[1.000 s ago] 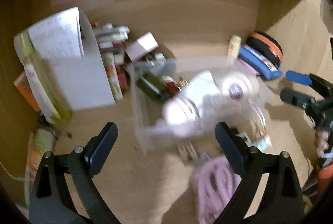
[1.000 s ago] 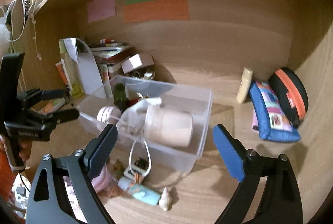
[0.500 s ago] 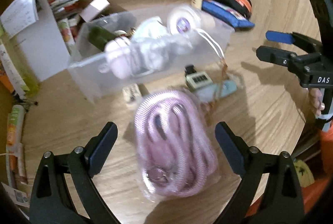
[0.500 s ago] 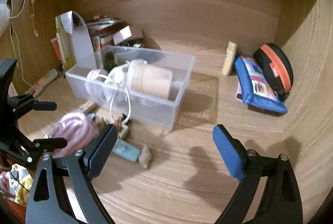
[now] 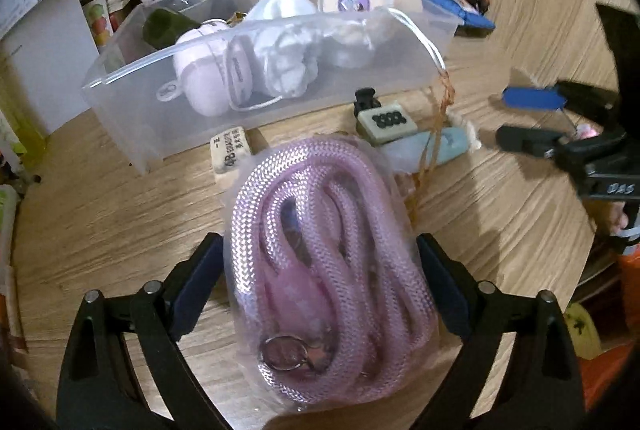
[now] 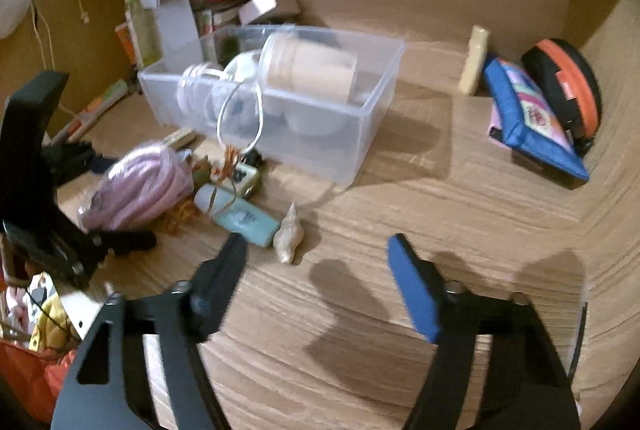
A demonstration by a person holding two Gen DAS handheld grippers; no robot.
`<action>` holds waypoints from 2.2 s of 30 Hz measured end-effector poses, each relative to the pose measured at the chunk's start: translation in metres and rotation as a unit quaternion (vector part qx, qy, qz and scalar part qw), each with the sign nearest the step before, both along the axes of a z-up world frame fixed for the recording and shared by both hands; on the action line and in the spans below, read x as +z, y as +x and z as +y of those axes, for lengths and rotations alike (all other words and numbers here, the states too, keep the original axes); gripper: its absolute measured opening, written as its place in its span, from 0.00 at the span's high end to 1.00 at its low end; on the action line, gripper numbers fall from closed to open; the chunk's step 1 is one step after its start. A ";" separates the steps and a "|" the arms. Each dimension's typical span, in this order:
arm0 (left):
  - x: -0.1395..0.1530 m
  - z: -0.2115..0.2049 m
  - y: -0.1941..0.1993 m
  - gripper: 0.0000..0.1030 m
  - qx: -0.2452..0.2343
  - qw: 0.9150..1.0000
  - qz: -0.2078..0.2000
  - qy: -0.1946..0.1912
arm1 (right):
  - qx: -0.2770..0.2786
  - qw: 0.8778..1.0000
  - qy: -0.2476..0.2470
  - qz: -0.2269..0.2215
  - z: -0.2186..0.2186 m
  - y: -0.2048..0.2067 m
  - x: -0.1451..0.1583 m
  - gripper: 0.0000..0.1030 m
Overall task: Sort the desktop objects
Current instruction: 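Grasp the bagged pink rope with the left tool, then carry the pink rope bag into the clear box while the right tool drops the seashell in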
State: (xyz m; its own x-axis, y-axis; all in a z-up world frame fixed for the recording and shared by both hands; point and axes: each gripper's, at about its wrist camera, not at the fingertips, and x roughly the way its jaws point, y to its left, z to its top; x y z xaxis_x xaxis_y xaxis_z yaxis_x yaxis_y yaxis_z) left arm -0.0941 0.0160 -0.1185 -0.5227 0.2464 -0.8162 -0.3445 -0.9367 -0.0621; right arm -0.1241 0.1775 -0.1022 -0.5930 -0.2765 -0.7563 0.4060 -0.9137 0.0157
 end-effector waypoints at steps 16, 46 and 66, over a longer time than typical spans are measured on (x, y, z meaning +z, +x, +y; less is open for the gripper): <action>0.013 -0.031 0.005 0.40 0.021 0.997 0.020 0.071 | 0.028 0.999 0.036 -0.018 -0.028 -0.021 -0.019 0.82; 0.088 -0.072 -0.001 0.41 0.082 0.979 0.142 0.118 | 0.025 0.994 -0.057 0.088 -0.025 -0.015 0.071 0.82; 0.100 -0.101 -0.091 0.41 0.099 0.975 0.156 0.127 | 0.065 0.992 -0.077 0.070 -0.076 -0.074 0.065 0.82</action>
State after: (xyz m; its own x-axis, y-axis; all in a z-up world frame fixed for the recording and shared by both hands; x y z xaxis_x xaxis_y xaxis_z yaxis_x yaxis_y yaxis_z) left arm -0.1850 -0.0848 -0.0184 -0.7930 0.2886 -0.5365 -0.1977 -0.9549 -0.2215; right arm -0.1983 0.1012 -0.0374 -0.6408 -0.4641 -0.6116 0.5286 -0.8444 0.0870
